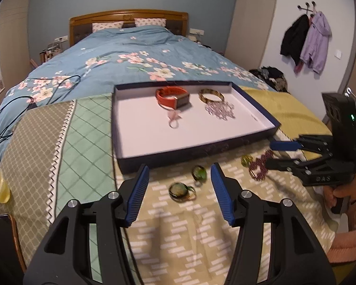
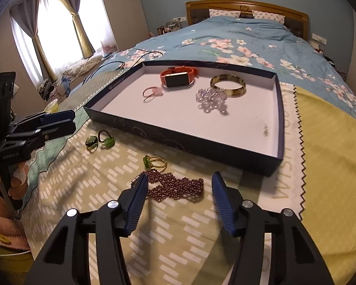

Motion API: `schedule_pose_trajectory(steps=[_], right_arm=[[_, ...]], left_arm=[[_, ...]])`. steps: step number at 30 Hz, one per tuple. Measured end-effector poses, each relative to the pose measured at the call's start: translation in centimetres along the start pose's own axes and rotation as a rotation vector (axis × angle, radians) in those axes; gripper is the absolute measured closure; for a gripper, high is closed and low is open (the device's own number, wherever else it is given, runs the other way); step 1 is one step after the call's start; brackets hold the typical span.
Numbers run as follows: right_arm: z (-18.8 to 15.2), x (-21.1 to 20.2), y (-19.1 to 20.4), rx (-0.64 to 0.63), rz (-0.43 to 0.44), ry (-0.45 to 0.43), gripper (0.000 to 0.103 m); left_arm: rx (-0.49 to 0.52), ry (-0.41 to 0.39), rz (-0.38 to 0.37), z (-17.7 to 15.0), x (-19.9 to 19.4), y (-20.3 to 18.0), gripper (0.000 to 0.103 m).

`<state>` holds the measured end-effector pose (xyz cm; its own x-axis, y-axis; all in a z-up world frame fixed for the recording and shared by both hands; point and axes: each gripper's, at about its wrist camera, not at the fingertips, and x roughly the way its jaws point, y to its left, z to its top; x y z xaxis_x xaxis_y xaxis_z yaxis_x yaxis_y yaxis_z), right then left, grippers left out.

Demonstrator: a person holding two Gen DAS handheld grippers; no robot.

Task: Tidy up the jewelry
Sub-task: 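Withdraw both tools from the box and move the right tool toward the dark red beaded necklace, then close the right tool on the dark red beaded necklace while the left tool grasps the black ring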

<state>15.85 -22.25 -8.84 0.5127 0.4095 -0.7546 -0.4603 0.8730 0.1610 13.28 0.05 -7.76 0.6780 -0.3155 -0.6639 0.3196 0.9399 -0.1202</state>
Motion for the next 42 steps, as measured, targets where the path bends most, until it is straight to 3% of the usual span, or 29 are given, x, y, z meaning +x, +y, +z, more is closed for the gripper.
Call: schedule_pose_trajectory(steps=[8, 13, 15, 26, 31, 34, 42], right_arm=[[0.0, 0.3, 0.1, -0.007, -0.008, 0.015, 0.061], [-0.1, 0.4, 0.4, -0.028, -0.028, 0.018, 0.074], [-0.1, 0.3, 0.4, -0.036, -0.034, 0.019, 0.084], [-0.3, 0.1, 0.3, -0.039, -0.027, 0.018, 0.085], [-0.3, 0.0, 0.4, -0.042, -0.024, 0.019, 0.088], [-0.4, -0.2, 0.6, -0.041, -0.014, 0.018, 0.088], [-0.2, -0.9, 1.1, -0.029, 0.037, -0.010, 0.089]], left_arm=[[0.042, 0.066, -0.019, -1.0, 1.6, -1.1, 0.050], [0.034, 0.095, -0.019, -1.1, 2.6, -1.0, 0.050], [0.031, 0.104, -0.019, -1.0, 2.8, -0.9, 0.051], [-0.045, 0.145, -0.060, -0.5, 3.7, 1.8, 0.074], [-0.006, 0.164, -0.042, -0.6, 4.3, 1.3, 0.074], [0.002, 0.162, -0.029, -0.6, 4.4, 1.2, 0.080], [0.003, 0.114, -0.011, -0.6, 3.2, 0.9, 0.081]])
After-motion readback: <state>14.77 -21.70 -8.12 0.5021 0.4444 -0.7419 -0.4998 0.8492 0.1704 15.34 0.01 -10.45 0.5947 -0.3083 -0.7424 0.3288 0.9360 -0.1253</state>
